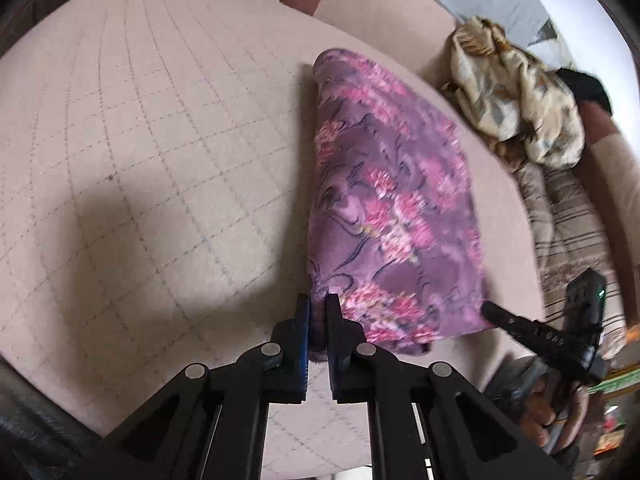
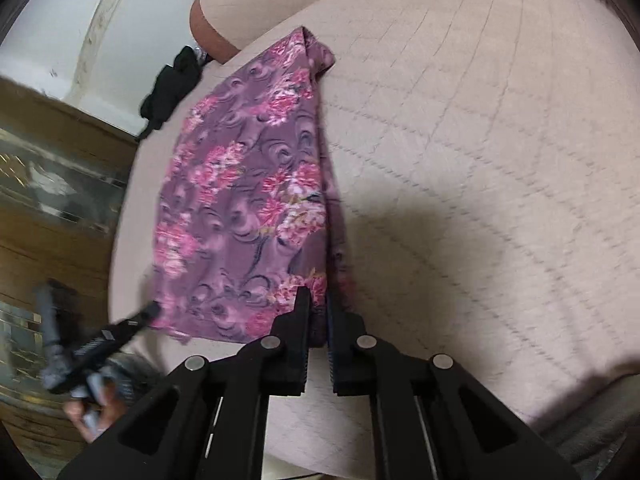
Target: Fold small clothes
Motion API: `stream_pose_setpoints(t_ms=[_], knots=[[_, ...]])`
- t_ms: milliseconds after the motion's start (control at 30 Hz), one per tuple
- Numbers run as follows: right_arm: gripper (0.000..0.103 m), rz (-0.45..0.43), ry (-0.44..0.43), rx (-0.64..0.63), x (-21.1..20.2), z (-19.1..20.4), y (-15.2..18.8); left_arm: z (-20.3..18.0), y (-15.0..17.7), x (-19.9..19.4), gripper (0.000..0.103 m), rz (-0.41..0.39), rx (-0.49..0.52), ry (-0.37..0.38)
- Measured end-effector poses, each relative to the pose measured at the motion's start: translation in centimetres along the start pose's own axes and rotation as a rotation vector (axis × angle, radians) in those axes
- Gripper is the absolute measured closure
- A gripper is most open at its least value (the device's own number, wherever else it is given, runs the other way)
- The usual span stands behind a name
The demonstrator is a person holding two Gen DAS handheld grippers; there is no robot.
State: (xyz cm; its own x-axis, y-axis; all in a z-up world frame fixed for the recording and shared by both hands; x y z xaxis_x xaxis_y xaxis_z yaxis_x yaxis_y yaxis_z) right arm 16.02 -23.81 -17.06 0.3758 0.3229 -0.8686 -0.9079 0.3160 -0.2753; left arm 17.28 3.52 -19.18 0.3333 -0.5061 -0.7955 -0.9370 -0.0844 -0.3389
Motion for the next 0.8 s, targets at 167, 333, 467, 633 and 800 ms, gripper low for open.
stream_pose_setpoints(t_ms=[167, 333, 467, 633, 800], knots=[[0.079, 0.001, 0.001, 0.037, 0.2, -0.3, -0.3, -0.2, 0.4, -0.3, 0.085, 0.012, 0.024, -0.018], [0.051, -0.043, -0.029, 0.075, -1.1, -1.3, -0.2, 1.5, 0.5, -1.7, 0.073, -0.027, -0.042, 0.032], [0.051, -0.011, -0.044, 0.058, 0.1, -0.4, -0.4, 1.1, 0.3, -1.7, 0.042, -0.053, -0.035, 0.049], [0.057, -0.023, 0.034, 0.005, 0.3, 0.6, 0.0, 0.2, 0.8, 0.4, 0.042, -0.006, 0.020, -0.017], [0.083, -0.038, 0.118, -0.059, 0.6, 1.8, 0.6, -0.4, 0.9, 0.5, 0.072, -0.019, 0.043, -0.042]])
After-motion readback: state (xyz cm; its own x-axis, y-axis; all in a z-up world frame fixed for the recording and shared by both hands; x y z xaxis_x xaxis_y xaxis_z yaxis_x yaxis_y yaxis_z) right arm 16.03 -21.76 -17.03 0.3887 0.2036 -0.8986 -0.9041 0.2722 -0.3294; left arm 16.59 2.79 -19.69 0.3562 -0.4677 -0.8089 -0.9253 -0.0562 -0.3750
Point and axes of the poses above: each gripper's, at about its wrist camera, not at the fingertips, and x roughly the way its jaws point, z to its left, y to its underside, the point moved 1 cm from there along x, roughly the way its jaws point, and after that the axes turned 8 degrees about y, right-handed, at the moved point
